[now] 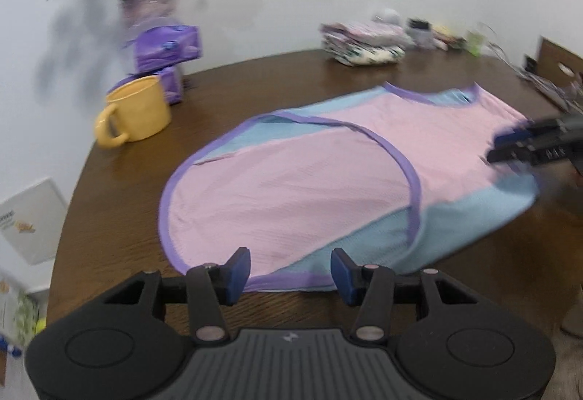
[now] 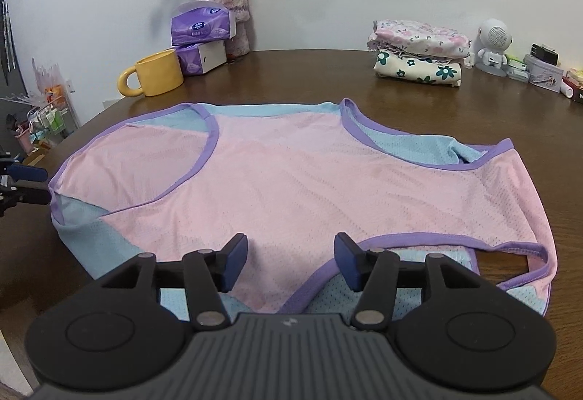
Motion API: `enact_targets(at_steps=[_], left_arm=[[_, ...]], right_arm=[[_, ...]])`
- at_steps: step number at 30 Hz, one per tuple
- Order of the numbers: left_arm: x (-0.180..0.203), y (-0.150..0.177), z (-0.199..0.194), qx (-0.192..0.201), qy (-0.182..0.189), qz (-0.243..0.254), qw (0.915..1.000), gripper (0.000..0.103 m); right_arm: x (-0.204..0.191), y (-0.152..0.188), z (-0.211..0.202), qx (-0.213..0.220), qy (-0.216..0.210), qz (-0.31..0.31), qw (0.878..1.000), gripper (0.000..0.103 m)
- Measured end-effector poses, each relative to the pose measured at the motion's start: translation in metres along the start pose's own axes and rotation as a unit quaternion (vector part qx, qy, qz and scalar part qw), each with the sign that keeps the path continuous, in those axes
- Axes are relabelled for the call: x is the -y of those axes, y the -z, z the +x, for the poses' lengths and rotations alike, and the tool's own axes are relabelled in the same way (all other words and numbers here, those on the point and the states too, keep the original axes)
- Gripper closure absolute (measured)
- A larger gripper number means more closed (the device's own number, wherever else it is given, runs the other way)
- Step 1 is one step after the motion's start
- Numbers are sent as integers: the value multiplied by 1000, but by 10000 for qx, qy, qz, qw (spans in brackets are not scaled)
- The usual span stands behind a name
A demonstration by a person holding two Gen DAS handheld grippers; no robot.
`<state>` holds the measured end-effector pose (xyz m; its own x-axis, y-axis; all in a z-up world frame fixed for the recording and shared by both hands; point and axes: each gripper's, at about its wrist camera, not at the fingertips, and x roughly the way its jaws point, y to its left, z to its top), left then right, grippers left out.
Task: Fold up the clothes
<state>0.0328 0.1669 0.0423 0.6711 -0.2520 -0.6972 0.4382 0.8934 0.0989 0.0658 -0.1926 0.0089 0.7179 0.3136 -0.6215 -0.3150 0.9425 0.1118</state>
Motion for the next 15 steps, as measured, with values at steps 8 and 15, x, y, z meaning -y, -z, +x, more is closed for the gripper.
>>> enact_targets(at_steps=[8,15], left_arm=[[-4,-7,14,-432,751,1123,9899,58],[-11,-14,28,-726,1212,1720,9749,70]], right_arm=[[-7,1,1,-13,111,-120,9999,46],[-19,1,-7,30,314,-149,9994,46]])
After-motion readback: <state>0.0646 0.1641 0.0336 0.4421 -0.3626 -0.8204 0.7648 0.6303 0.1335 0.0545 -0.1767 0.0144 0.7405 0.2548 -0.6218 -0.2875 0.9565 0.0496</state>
